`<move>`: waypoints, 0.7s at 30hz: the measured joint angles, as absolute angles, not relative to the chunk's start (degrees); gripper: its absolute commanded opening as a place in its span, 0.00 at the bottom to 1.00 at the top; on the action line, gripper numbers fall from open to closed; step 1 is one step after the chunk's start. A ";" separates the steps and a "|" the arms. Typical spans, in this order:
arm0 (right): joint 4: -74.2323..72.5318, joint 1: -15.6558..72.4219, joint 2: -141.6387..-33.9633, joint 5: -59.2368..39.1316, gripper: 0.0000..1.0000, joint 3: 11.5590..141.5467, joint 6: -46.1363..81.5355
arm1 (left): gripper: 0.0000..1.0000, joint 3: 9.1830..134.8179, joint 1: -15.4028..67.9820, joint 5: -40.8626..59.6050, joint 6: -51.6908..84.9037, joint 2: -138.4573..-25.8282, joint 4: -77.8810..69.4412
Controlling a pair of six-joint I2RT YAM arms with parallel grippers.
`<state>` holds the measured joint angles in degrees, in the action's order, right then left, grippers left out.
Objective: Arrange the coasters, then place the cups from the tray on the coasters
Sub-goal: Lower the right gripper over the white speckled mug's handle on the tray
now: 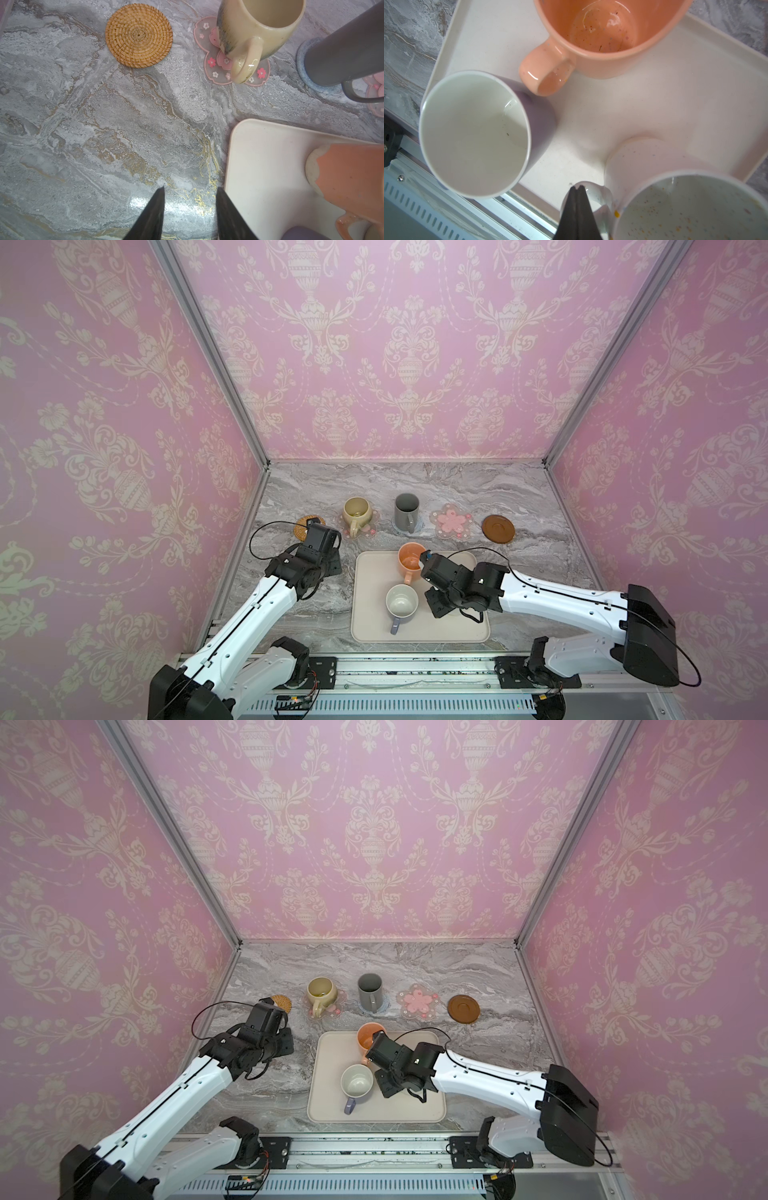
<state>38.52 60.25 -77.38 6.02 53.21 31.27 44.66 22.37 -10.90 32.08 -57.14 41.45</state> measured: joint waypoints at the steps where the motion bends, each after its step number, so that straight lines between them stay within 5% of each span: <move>1: 38.65 60.42 -77.47 6.07 0.00 53.32 31.24 | 0.44 44.66 22.37 -10.90 32.08 -57.06 41.45; 21: 42.54 62.67 -76.16 6.90 0.00 52.95 30.44 | 0.44 44.60 22.37 -10.87 32.32 -56.97 41.47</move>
<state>42.54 62.67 -76.16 6.90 52.95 30.44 44.60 22.37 -10.87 32.32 -56.97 41.47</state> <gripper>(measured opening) 0.042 0.436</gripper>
